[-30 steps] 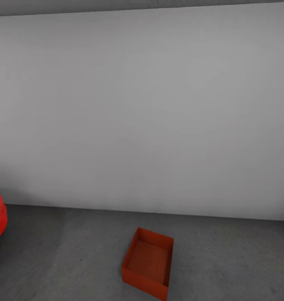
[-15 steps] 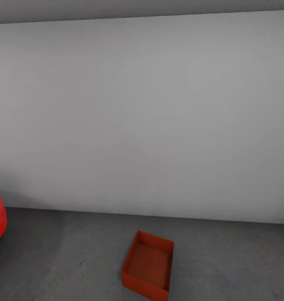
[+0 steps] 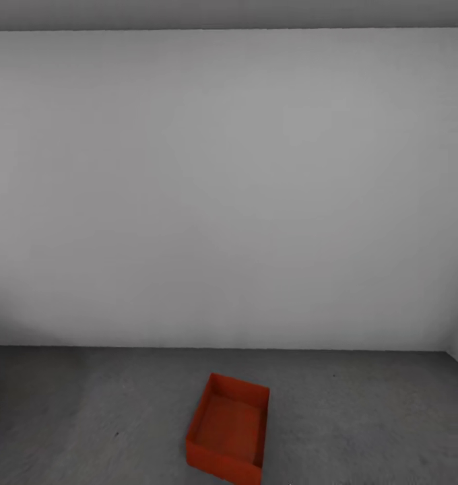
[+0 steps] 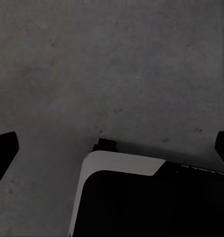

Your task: Move the two storage containers from the living room to the garage. In the garage, place one container on the floor and stack the other container on top of it (either order is fine).

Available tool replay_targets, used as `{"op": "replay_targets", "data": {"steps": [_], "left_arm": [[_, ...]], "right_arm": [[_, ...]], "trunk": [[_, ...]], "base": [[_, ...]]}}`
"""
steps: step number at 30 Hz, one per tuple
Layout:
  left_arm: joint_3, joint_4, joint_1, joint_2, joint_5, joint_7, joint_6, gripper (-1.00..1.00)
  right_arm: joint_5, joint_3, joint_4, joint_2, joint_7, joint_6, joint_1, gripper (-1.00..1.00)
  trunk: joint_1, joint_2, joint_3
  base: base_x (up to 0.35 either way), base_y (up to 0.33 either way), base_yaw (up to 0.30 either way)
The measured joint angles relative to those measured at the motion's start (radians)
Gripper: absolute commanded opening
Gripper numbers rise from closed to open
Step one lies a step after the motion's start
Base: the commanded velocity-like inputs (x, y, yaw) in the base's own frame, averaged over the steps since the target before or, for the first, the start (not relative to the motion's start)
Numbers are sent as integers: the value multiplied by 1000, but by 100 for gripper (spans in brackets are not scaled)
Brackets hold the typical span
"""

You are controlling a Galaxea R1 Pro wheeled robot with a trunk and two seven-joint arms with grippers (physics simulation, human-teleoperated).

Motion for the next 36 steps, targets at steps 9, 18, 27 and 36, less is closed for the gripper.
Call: {"op": "replay_targets", "data": {"steps": [9,18,27,36], "left_arm": [[0,0,0,0,0,0,0,100],[0,0,0,0,0,0,0,100],[0,0,0,0,0,0,0,100],[0,0,0,0,-1,0,0,100]], "right_arm": [[-1,0,0,0,5,0,0,100],[-1,0,1,0,7,2,0,100],[-1,0,1,0,8,2,0,100],[-1,0,0,-1,8,2,0,100]], "trunk": [[0,0,0],[0,0,0],[0,0,0],[0,0,0]], "base": [[0,0,-297],[0,0,-298],[0,0,-298],[0,0,-298]]}}
